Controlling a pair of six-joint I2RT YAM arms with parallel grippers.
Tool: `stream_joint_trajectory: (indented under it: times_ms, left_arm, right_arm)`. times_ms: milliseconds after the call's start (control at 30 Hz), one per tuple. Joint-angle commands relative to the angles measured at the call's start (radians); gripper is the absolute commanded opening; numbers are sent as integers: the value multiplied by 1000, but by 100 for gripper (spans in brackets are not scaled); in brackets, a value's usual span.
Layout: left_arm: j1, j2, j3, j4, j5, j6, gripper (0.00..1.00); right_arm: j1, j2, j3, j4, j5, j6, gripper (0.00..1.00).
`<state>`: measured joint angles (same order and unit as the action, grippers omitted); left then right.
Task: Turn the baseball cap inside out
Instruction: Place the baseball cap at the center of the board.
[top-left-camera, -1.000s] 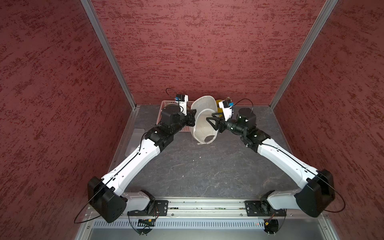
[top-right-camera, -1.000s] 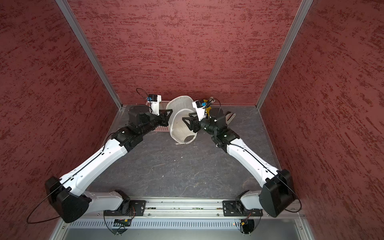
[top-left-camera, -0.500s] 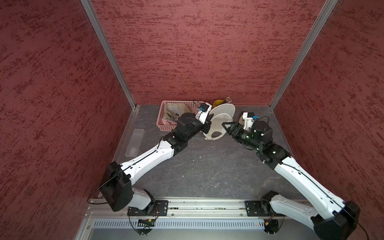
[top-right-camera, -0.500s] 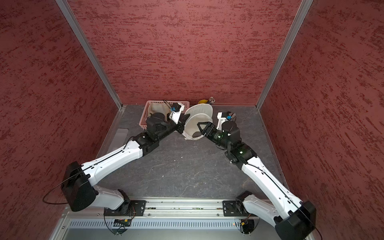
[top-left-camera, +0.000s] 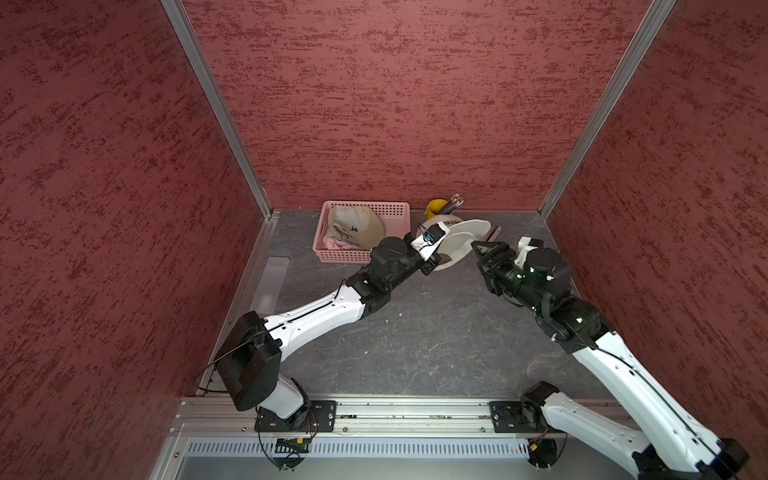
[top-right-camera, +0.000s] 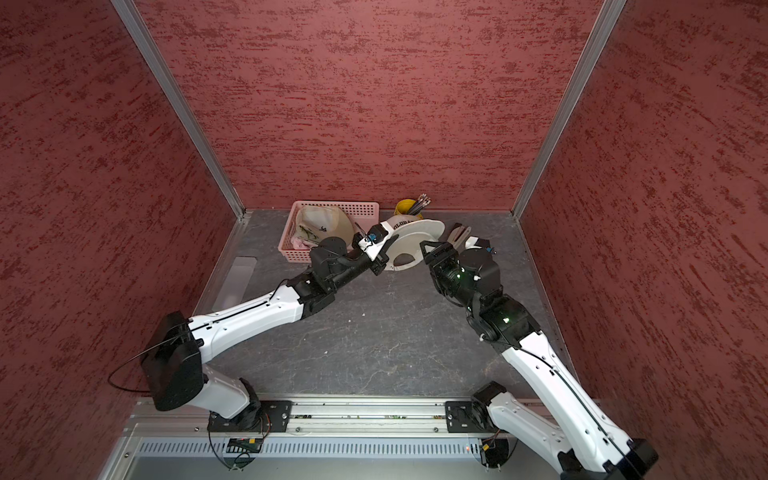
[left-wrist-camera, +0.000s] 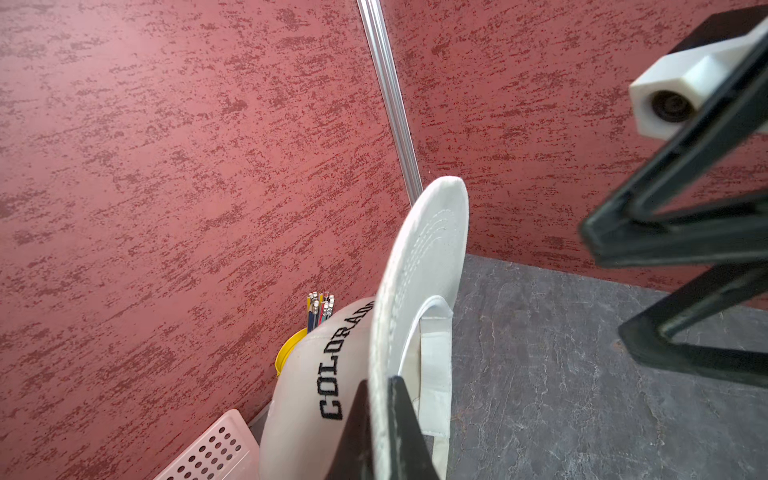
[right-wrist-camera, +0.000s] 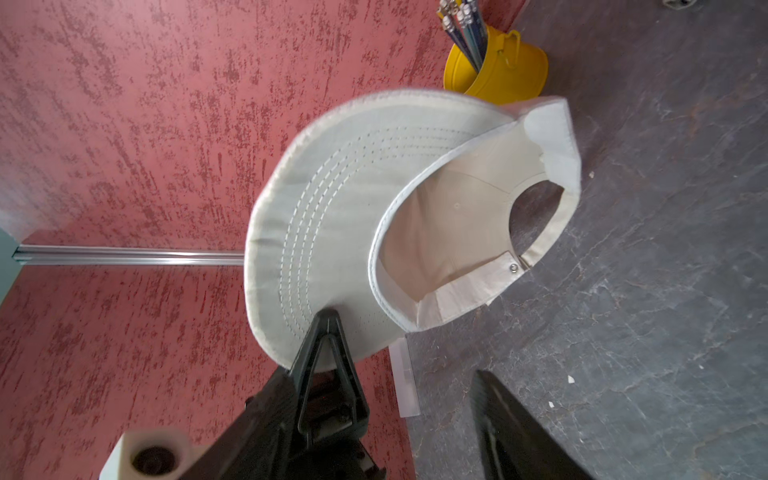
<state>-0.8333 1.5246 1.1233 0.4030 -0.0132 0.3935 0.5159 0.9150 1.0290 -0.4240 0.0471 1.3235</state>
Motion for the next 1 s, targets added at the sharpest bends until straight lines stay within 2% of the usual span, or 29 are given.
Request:
stream_joint_trajectory:
  times_ms: [0,300,633,967]
  left_arm:
    - [-10,4,-16,63,-16,50,0]
    - [-45,11,-35,66,-46,123,0]
    - [-112,56,-69,191,-109,269,0]
    - [-154,123,-99,316,-141,413,0]
  right_arm:
    - [-3,20,84,-23,74,30,72]
    - [-54,87,138,-29,48,58,74]
    - [-109,130,153,-14,0,84,73]
    - [-142,137,120,-8,-40,98,64]
